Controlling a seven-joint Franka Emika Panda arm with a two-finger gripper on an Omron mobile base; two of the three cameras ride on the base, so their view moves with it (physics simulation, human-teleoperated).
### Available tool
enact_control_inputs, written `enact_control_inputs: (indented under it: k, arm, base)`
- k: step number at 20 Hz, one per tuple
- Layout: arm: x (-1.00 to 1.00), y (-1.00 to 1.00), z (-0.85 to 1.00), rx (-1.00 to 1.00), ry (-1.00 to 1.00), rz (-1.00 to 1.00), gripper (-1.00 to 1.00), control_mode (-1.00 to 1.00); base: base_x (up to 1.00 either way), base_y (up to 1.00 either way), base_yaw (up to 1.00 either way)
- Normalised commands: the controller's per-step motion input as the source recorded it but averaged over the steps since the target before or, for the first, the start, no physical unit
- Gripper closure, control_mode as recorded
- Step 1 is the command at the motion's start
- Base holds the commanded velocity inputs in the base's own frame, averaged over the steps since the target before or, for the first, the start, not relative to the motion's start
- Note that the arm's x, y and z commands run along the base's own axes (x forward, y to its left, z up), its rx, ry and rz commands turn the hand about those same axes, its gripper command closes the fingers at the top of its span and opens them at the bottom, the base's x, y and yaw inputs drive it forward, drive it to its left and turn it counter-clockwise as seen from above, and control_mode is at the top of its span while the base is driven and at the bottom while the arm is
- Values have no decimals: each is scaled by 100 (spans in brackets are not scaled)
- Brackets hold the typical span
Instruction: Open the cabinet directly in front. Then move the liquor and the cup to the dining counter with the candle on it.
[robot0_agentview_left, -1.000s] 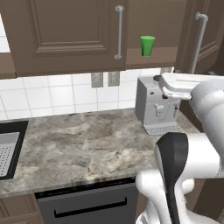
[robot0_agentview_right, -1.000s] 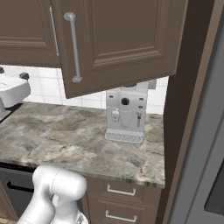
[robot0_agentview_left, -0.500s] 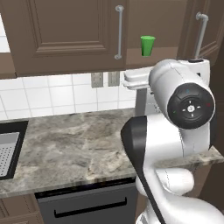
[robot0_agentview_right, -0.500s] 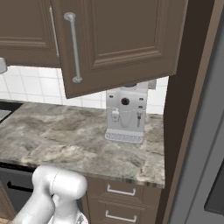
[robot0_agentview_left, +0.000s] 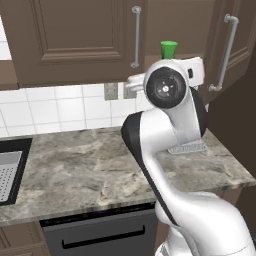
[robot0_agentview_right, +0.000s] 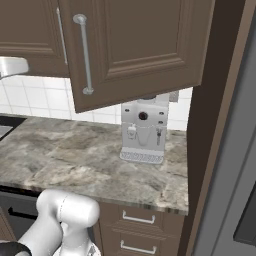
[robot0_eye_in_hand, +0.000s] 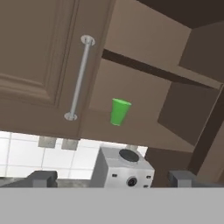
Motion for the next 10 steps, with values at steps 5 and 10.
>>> enact_control_inputs:
  k: [5,10]
  arm:
    - [74,-21,-38,-2,-2,-2,-100,-100]
    - [19,-64,-13,0,-2,-13,-100,-100]
  base:
    - [0,0,0]
    - [0,0,0]
